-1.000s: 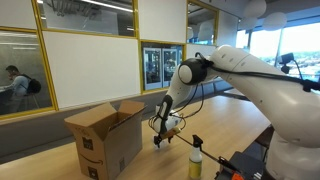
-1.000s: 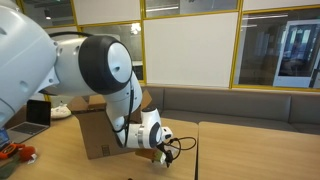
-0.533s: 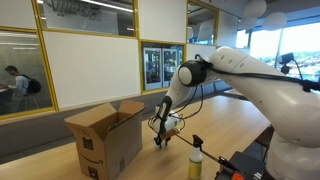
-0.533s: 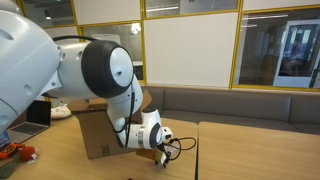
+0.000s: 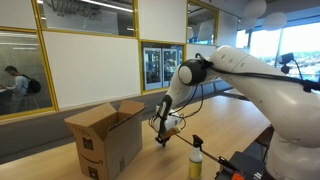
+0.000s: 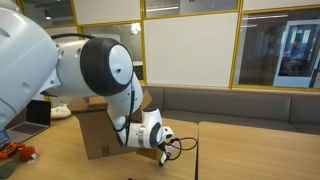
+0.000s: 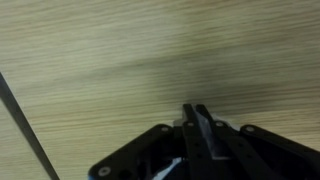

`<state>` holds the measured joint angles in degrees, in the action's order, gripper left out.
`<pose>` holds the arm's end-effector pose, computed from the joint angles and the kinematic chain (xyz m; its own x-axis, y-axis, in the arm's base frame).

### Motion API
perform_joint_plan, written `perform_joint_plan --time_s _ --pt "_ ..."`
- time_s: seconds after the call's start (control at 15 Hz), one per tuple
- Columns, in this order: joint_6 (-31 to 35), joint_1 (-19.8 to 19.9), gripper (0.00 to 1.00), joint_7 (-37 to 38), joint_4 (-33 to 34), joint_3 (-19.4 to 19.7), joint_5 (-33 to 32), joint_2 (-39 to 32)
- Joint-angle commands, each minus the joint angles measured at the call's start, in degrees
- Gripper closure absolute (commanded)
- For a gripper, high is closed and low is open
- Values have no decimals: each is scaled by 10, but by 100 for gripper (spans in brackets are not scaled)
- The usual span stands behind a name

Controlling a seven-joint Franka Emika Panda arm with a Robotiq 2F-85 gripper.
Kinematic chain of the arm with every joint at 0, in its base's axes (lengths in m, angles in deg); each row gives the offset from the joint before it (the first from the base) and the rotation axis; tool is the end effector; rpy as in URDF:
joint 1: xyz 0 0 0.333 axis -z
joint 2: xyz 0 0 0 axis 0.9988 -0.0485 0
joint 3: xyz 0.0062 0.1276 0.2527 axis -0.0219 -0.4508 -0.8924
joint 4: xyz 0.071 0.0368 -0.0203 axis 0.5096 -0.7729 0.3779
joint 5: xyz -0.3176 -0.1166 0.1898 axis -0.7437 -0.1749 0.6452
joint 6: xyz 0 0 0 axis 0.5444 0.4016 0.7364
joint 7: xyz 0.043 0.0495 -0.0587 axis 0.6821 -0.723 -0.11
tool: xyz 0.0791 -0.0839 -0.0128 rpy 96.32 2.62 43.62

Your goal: Put the plastics and the bottle in the box respectively

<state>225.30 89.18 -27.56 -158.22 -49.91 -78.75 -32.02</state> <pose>0.6109 -0.0926 -0.0050 0.9615 -0.2413 0.1314 -0.2550 -0.9618 0.0996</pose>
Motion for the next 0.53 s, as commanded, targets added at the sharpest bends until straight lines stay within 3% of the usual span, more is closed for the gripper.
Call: perform_joint_plan --time_s 0.0,0.47 --pt "-3 -6 87 -8 -34 8 16 36" --pt "-1 -49 89 18 -117 49 4 151"
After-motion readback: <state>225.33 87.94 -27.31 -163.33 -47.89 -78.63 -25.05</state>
